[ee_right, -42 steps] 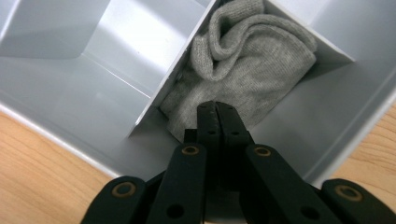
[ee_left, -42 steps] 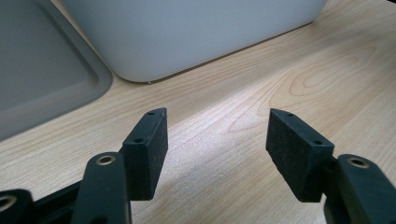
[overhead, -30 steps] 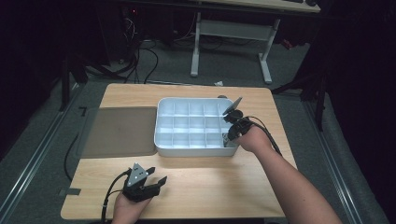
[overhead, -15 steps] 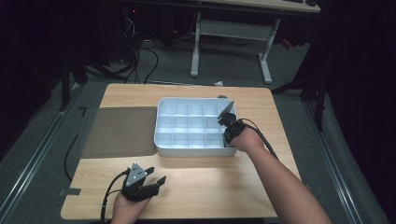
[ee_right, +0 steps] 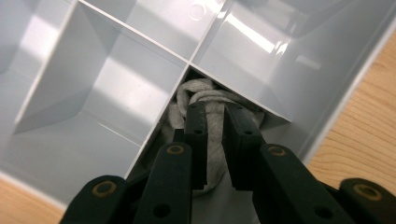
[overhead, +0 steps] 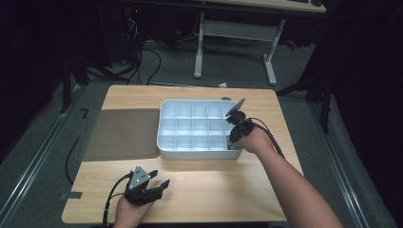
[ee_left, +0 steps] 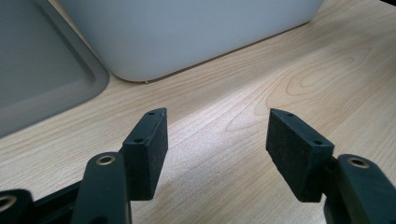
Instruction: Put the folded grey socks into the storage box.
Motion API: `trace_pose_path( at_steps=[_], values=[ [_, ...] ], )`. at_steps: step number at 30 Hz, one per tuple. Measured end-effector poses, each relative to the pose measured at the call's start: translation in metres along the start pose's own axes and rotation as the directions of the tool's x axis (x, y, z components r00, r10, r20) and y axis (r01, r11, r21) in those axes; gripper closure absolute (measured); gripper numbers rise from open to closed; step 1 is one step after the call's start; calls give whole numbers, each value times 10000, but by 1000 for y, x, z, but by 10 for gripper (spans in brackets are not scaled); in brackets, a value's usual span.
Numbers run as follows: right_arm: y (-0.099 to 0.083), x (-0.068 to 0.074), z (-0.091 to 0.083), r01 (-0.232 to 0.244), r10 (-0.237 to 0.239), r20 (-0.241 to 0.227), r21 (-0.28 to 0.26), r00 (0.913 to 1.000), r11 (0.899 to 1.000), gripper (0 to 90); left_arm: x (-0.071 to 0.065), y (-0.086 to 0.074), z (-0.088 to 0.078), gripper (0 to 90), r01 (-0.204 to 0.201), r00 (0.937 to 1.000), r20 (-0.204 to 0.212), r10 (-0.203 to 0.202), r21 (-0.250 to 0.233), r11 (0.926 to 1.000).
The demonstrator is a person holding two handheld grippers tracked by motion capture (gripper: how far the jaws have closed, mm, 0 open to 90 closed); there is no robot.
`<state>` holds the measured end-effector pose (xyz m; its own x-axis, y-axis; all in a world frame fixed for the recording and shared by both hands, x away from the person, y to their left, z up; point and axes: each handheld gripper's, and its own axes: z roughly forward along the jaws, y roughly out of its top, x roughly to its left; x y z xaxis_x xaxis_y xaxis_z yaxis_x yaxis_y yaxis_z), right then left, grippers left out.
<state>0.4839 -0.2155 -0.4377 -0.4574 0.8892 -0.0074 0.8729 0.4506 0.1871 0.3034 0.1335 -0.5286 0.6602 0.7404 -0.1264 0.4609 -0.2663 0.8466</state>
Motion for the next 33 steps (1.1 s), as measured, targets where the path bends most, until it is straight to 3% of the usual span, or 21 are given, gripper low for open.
trace_pose_path(
  at_steps=[10, 22, 33],
  values=[
    [-4, -1, -24, -76, 90, 162, -830, 9998, 9965, 738, -1, 1, 0, 393, -74, 10000, 1, 74, 18, 10000],
    [-9, -3, -22, -256, 266, 111, -820, 9996, 9963, 693, -2, 0, -1, 390, -62, 10000, 9, 62, 20, 10000],
    [-24, -6, -30, -462, 440, -207, -1261, 9988, 9909, 651, 0, 2, -1, 386, -88, 9999, 75, 87, 12, 10000]
  ],
)
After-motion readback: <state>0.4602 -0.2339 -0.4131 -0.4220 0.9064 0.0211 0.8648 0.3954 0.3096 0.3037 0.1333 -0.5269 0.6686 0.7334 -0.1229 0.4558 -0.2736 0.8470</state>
